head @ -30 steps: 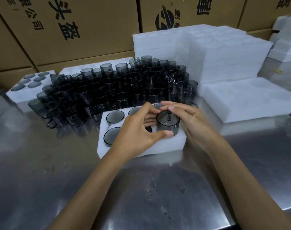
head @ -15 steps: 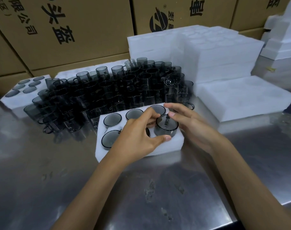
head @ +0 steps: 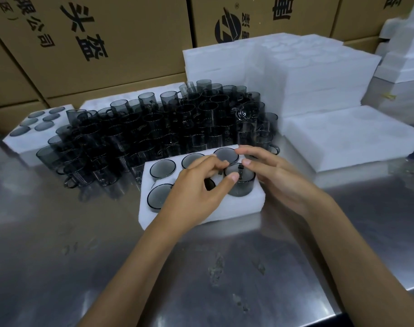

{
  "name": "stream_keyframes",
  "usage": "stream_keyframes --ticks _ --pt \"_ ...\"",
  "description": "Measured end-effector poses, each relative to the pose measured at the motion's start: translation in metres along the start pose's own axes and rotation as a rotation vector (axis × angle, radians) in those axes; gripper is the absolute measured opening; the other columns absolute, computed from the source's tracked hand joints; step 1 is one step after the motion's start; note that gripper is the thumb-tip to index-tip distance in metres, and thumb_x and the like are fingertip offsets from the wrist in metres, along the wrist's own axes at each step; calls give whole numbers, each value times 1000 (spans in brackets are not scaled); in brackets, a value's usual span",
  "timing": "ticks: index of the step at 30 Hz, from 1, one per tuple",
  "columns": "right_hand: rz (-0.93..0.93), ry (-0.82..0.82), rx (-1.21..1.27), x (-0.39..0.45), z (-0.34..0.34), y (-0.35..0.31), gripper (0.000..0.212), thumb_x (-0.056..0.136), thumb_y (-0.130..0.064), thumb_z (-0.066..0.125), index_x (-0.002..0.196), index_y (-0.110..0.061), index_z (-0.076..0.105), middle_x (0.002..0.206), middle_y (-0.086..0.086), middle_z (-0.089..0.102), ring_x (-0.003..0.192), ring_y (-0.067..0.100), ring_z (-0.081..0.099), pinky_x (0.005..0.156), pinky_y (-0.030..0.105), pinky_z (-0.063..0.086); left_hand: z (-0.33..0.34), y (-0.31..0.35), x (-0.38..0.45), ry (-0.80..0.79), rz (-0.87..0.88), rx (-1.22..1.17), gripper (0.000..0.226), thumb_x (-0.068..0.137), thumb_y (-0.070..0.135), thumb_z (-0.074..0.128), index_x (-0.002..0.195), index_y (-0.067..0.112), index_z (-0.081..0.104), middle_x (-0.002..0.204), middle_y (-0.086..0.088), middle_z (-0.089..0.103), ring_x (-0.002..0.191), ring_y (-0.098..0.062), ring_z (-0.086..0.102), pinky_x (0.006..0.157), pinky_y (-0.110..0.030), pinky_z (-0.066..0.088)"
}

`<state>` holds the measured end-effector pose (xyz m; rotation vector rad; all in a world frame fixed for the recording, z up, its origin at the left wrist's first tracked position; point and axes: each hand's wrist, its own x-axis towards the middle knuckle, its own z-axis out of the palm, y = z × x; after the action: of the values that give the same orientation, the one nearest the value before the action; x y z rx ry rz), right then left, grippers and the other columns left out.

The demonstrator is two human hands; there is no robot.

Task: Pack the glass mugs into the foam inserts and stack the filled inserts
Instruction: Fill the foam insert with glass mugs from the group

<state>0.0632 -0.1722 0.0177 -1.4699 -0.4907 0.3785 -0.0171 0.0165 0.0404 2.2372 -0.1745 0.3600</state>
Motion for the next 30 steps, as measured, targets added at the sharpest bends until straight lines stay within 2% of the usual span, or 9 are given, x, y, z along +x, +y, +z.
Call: stream_keyframes --ticks 2,5,8,12,15,19,23,25,30 --pt "26 -64 -17 -4 -5 -2 41 86 -33 73 126 -30 67 141 -15 58 132 3 51 117 39 33 -1 -2 0 2 3 24 33 87 47 68 115 30 70 125 26 54 117 14 51 95 -3 36" --pt "69 -145 -48 -9 -13 -7 49 76 -35 80 124 -35 69 155 -23 35 135 -16 36 112 24 32 -3 -2 1 42 44 49 37 84 47 70 115 26 72 127 24 53 127 6 43 107 -18 37" --pt "72 -155 -77 -11 -14 -8 51 71 -34 78 121 -36 71 157 -24 29 141 -11 27 117 26 28 -4 -2 2 65 117 122 48 80 56 64 111 20 75 128 20 58 128 -5 37 107 -36 41" --pt "19 -232 -88 -11 -13 -6 46 78 -14 76 123 -23 70 137 -39 49 131 -18 39 101 9 39 -3 -8 0 58 172 264 43 81 54 69 108 22 76 126 17 56 125 -6 34 108 -30 33" --pt "25 -230 -97 -9 -16 -4 46 79 -10 75 124 -20 69 133 -41 51 129 -20 39 97 5 40 -2 -11 0 68 194 290 40 81 51 72 107 21 77 124 16 56 124 -6 34 105 -25 28" --pt "11 -257 -111 -8 -17 -3 43 86 1 68 128 -12 64 146 -21 50 136 -7 42 102 12 42 -2 -12 1 68 205 291 38 81 49 74 107 21 77 123 15 56 125 -6 34 105 -24 28" --pt "42 -241 -102 -8 -15 -3 47 84 -6 71 128 -20 63 149 -17 47 137 -6 40 107 22 37 -3 -11 2 55 194 279 37 81 47 75 107 21 77 121 15 56 125 -6 34 104 -20 27" --pt "49 -241 -71 -8 -15 -2 52 81 -10 72 130 -23 61 143 -15 53 134 -5 44 104 21 40 -3 -10 2 43 193 274 37 81 47 75 108 21 76 119 16 56 124 -4 34 103 -18 26" --pt "29 -232 41 -6 -11 2 58 88 7 60 138 -21 54 145 -11 53 135 -1 45 103 23 42 -2 -9 6 20 189 285 37 83 46 74 110 21 75 116 16 57 122 -5 37 107 -33 34"
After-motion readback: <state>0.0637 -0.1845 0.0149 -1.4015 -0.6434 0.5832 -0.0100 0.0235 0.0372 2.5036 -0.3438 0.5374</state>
